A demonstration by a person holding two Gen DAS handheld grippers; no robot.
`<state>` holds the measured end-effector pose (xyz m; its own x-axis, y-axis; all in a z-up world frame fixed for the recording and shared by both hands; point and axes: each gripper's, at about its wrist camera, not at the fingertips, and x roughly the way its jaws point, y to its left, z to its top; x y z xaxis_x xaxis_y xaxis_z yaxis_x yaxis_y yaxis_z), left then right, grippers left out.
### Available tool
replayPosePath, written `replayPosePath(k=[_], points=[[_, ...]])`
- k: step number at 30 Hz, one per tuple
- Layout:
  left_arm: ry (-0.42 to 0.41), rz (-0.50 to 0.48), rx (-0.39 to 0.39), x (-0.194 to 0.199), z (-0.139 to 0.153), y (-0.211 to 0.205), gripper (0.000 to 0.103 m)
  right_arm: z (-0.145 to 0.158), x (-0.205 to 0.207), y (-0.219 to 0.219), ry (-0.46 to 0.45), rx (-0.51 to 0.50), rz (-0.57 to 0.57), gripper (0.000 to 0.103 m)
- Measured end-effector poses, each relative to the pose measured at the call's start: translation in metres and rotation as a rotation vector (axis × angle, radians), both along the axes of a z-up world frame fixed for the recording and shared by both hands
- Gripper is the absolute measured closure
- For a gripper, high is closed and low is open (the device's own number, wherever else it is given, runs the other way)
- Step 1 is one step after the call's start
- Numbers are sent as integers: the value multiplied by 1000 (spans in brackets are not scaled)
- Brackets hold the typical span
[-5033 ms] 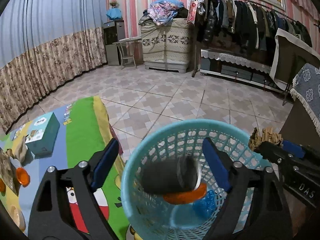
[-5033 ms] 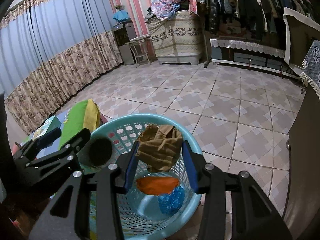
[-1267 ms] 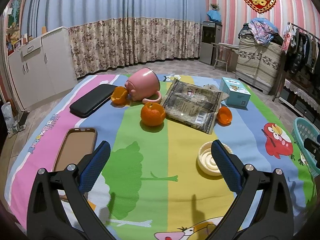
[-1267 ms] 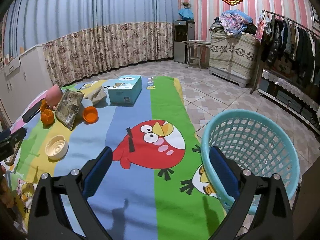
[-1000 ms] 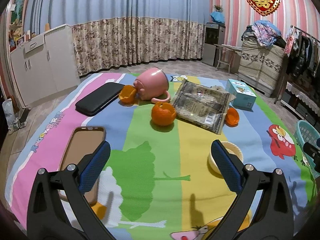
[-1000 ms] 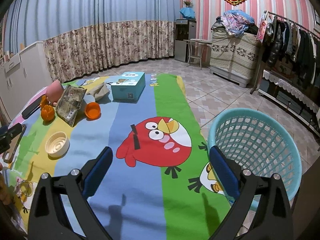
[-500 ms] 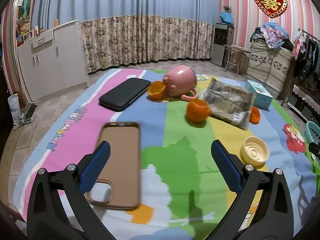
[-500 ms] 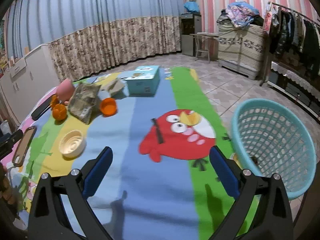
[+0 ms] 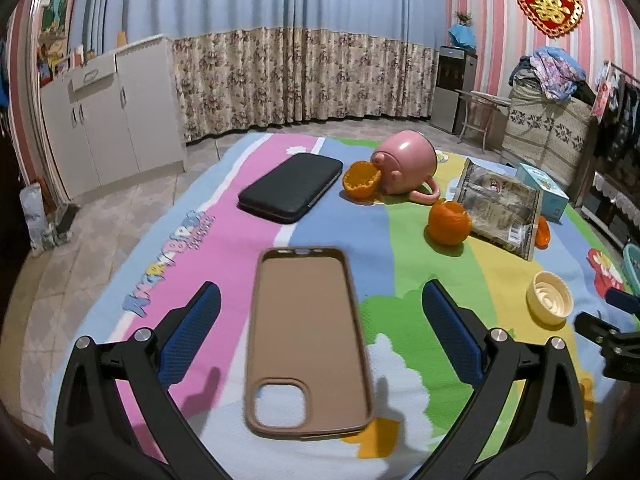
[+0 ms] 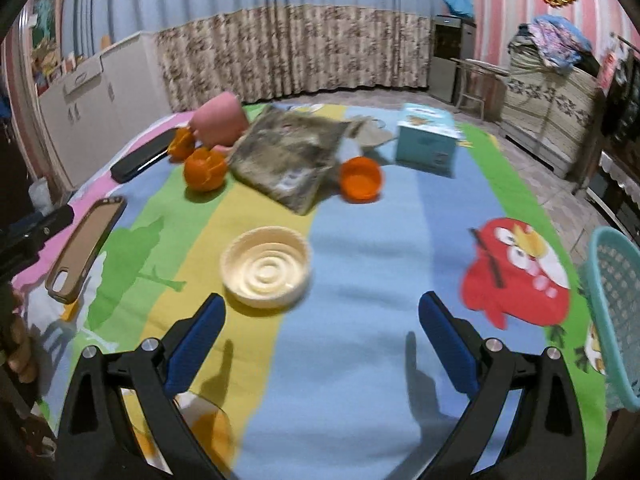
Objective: Collect trash
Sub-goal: 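Move both tools back over the mat toward the white dish, then grasp the cream ribbed dish with the right tool while the left tool grasps the orange peel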
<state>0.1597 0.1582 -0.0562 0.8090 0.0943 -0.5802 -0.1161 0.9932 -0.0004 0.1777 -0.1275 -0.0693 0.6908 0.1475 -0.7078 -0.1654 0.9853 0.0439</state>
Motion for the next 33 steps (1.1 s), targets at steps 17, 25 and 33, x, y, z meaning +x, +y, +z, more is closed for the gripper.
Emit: replayPosePath(k=[17,25,33], points=[[66,-45,-79,33,6,-13,6,-5,29,20,66,-3,57,42],[95,-91,-71,64,3,-58,6,20,15,-28,-16,-50,8,42],[182,-141,-77,99,-11,-92,6,31,7,-113,-33,-28,-119,42]])
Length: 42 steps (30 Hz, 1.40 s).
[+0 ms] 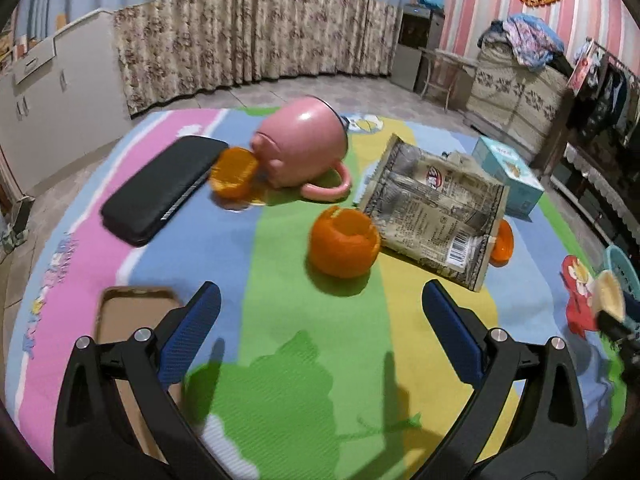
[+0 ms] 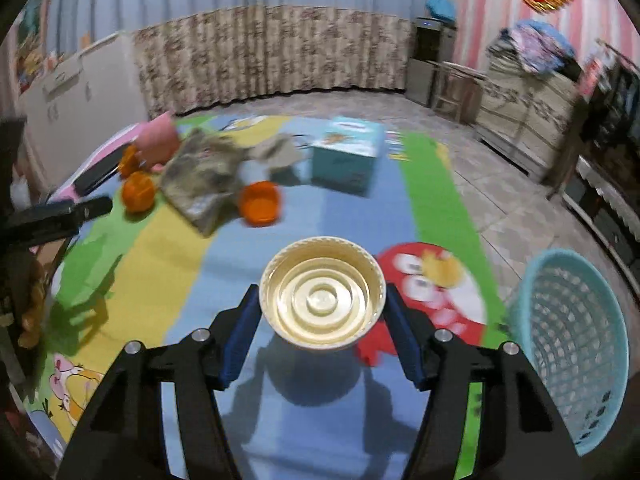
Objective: Collect trash
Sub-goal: 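Grasp the cream ribbed dish with the right tool while the left tool grasps the orange peel, then carry the dish and peel over the light-blue basket and open both tools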
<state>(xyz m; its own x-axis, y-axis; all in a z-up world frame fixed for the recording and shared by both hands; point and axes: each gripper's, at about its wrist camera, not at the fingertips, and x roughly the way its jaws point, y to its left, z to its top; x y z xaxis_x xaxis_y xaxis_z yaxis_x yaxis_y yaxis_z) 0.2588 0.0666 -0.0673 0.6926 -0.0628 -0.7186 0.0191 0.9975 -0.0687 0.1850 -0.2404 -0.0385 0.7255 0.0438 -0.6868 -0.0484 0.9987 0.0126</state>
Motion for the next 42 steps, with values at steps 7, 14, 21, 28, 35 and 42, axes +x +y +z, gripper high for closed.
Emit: replayPosePath(k=[7,14,21,28,35,42], points=[[49,1,29,34,-13,-15,6,-7,7,-39,5,49,-76,42],[83,8,39,56,-25,-18,33,-10,8,-50,2,78,-88,42],[61,-7,28,56,-22,-21,63,-3,-1,-63,-21,105,-110,42],[36,-11,88,40,-9,-39,67,14,-20,-89,-80,157,-158,42],[-25,-40,108,9,21,-72,67,31,-43,-134,-141,130,-246,42],[-119,-117,57,-20,58,-133,67,32,-65,-191,-148,85,-331,42]])
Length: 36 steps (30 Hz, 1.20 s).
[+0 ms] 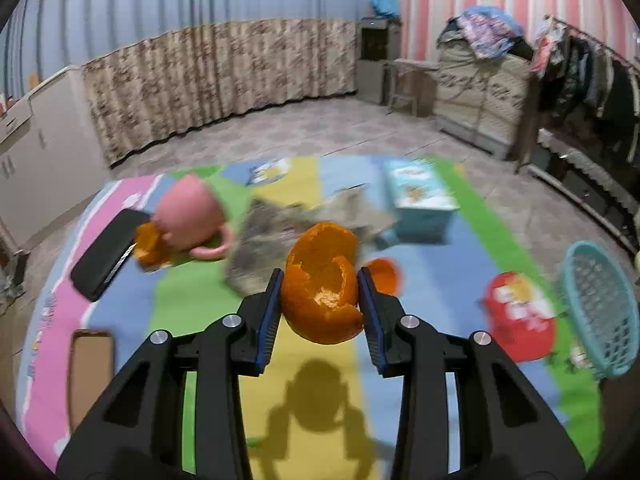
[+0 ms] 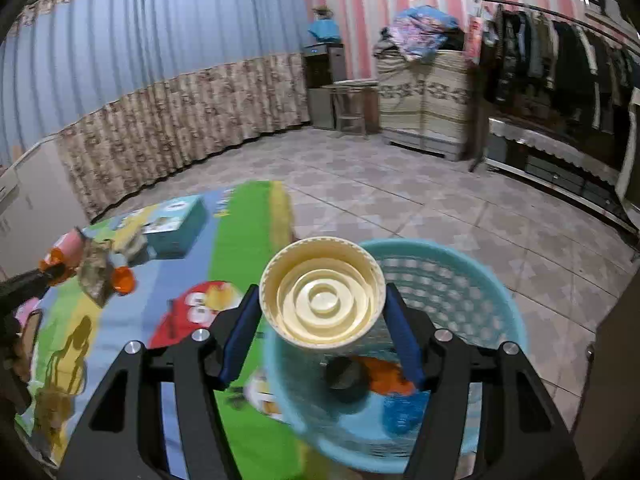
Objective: Collect trash
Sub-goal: 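Carry the dish and peel over the light-blue basket and open both tools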
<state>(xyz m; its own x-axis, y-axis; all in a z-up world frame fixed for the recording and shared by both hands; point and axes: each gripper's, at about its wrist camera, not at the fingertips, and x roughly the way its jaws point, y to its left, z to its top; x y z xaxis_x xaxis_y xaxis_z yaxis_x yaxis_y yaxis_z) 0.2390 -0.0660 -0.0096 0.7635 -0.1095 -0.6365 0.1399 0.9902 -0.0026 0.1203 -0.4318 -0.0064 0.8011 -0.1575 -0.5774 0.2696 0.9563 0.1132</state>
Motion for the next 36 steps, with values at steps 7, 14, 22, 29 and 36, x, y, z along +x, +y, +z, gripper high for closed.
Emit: replayPosePath(k=[7,14,22,29,36], points=[[-38,-137,-40,-24,14,-84,67,-2,-17,-53,-8,15,-109,42],[4,-269,-85,-37,2,-166,67,-11,-26,-78,0,40,-161,42],[9,-407,-44,-53,-19,-246,67,-20,-11,-70,49,-19,-137,42],[31,-475,0,-50,-39,-291,67,-24,-15,-87,68,-1,-171,42],[12,-491,12,-49,-41,-305,56,-33,-15,-102,95,31,-201,42]])
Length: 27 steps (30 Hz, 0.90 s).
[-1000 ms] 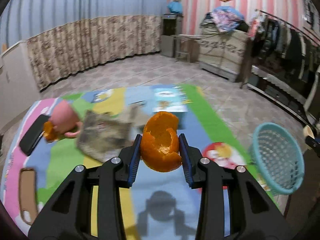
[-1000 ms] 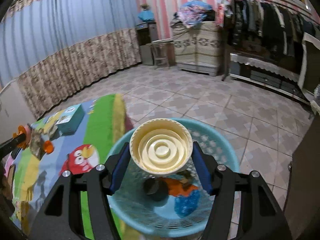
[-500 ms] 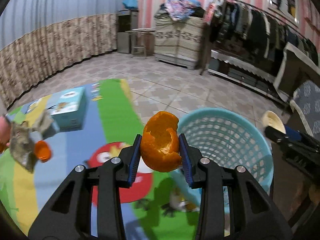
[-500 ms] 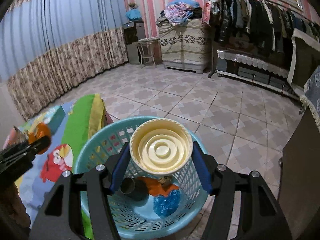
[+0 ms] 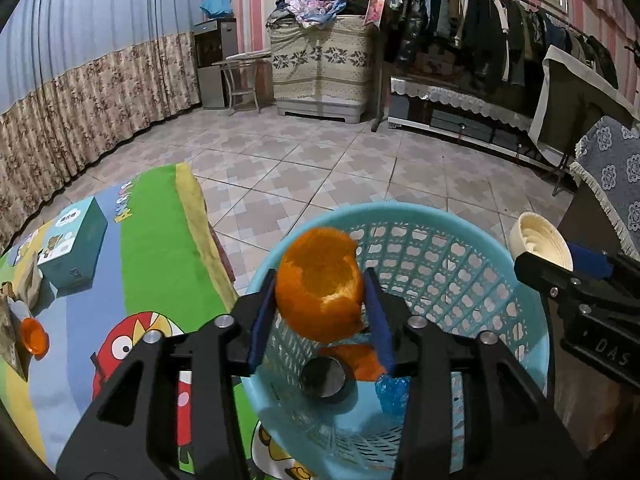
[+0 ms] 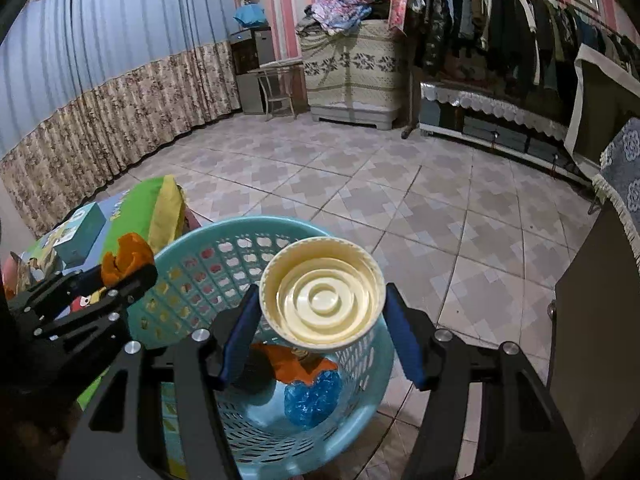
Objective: Collect trash
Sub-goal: 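Carry the dish and peel over the light-blue basket and open both tools, then move both tools back over the mat toward the snack packet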
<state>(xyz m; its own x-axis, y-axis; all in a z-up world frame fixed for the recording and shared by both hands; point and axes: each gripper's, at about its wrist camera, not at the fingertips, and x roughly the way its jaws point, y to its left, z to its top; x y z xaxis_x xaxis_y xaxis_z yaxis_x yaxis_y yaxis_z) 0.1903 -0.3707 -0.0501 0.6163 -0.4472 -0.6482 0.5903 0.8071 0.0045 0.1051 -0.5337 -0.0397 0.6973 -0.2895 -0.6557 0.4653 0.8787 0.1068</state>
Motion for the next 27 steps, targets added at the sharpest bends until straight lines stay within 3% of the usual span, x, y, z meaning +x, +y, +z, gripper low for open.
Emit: replayPosePath(k=[4,6,12,19,22,24,27], points=[[-24,20,8,0,4,1,43,-2,1,-1,-3,17,0,42],[-29,39,7,3,7,8,32,-3,5,2,3,14,7,42],[-55,106,-7,13,16,40,19,-9,17,13,28,3,36,42],[-59,164,-26,23,22,71,13,-13,29,23,27,12,62,41],[-71,189,-28,23,22,80,11,-13,30,26,5,23,61,28],[-66,196,-29,24,21,85,11,-12,30,27,-6,29,59,27],[-62,204,-31,24,20,91,10,-12,29,27,-8,19,46,18]])
